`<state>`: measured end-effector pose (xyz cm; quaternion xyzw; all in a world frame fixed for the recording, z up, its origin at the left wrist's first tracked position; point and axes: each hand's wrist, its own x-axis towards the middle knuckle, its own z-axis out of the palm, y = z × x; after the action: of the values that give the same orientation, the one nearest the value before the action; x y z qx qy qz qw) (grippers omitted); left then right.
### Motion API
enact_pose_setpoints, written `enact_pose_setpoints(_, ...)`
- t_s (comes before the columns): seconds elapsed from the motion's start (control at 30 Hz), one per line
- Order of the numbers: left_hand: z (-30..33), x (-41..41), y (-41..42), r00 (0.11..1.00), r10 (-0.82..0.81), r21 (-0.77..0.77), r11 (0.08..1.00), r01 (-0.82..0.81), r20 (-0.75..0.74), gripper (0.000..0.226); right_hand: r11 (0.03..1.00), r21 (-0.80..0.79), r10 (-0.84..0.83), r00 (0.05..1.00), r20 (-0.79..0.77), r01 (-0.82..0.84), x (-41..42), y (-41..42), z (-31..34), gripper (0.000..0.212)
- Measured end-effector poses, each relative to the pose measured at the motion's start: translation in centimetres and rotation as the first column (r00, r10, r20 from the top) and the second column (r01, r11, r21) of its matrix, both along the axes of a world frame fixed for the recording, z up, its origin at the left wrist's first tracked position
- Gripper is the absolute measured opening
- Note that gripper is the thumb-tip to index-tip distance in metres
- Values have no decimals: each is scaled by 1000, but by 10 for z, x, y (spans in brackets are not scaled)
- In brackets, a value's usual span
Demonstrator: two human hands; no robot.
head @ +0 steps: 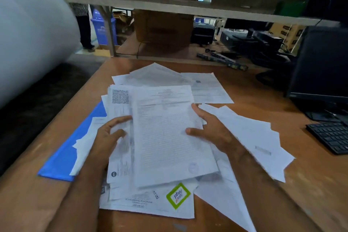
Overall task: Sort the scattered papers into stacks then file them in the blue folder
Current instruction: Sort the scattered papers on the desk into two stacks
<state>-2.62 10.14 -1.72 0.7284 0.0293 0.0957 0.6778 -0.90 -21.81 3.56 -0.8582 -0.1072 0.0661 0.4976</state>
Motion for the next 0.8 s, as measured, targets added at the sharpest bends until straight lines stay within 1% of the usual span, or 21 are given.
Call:
enact_pose_setpoints(0.07, 3, -2, 1, 1000, -9, -22, 1000, 9, 11, 57, 984, -180, 11, 1000, 27, -6, 4, 8, -9, 94)
enact_pose_setpoints(0.1, 4, -2, 0, 1000, -10, -30, 1000, 10, 8, 52, 969, -246, 9, 999, 38, 0, 8, 11, -15, 98)
enact_pose_setpoints(0.13, 3, -1, 0, 1000, -5, -12, 1000, 5, 0, 43, 960, -279, -2, 999, 52, 16, 12, 14, -19, 104)
enact_pose_setpoints(0.17, 2, -1, 0, 1000, 2, 41, 999, -2, -6, 38, 954, -298, -15, 998, 63, 33, 16, 16, -22, 108)
enact_pose_setpoints(0.23, -1, 0, 1, 1000, 14, 168, 986, -13, -2, 49, 944, -327, -23, 996, 86, 50, 23, 23, -25, 112)
enact_pose_setpoints(0.3, -2, 3, 2, 1000, 8, 227, 974, -10, 9, 60, 949, -313, 4, 994, 109, 30, 29, 30, -30, 114)
enact_pose_setpoints(0.37, -4, 4, 2, 1000, -18, 200, 980, 18, 0, 64, 959, -282, 51, 991, 122, -15, 32, 38, -35, 117)
enact_pose_setpoints(0.43, -5, 5, 4, 998, -59, 127, 990, 58, 6, 56, 956, -286, 97, 988, 121, -59, 32, 47, -40, 114)
enact_pose_setpoints(0.47, -9, 6, 6, 996, -82, 94, 992, 79, 22, 49, 950, -307, 101, 985, 139, -54, 32, 51, -43, 111)
enact_pose_setpoints(0.53, -14, 7, 7, 994, -87, 72, 994, 83, 58, 39, 927, -371, 31, 976, 217, 53, 28, 56, -50, 102)
enact_pose_setpoints(0.6, -16, 8, 6, 995, -67, 81, 995, 61, 75, 37, 876, -436, -87, 957, 276, 205, 21, 51, -52, 87)
enact_pose_setpoints(0.63, -16, 8, 6, 996, -58, 73, 996, 53, 71, 37, 839, -482, -126, 953, 275, 250, 16, 44, -52, 83)
enact_pose_setpoints(0.67, -17, 9, 7, 997, -49, 61, 997, 46, 63, 37, 797, -544, -145, 957, 251, 264, 10, 34, -52, 83)
enact_pose_setpoints(0.73, -18, 9, 9, 998, -43, 38, 998, 41, 47, 39, 720, -653, -138, 971, 197, 235, -5, 12, -53, 89)
enact_pose_setpoints(0.8, -16, 8, 9, 999, -25, 41, 999, 23, 35, 41, 699, -686, -135, 979, 151, 202, -18, -8, -56, 92)
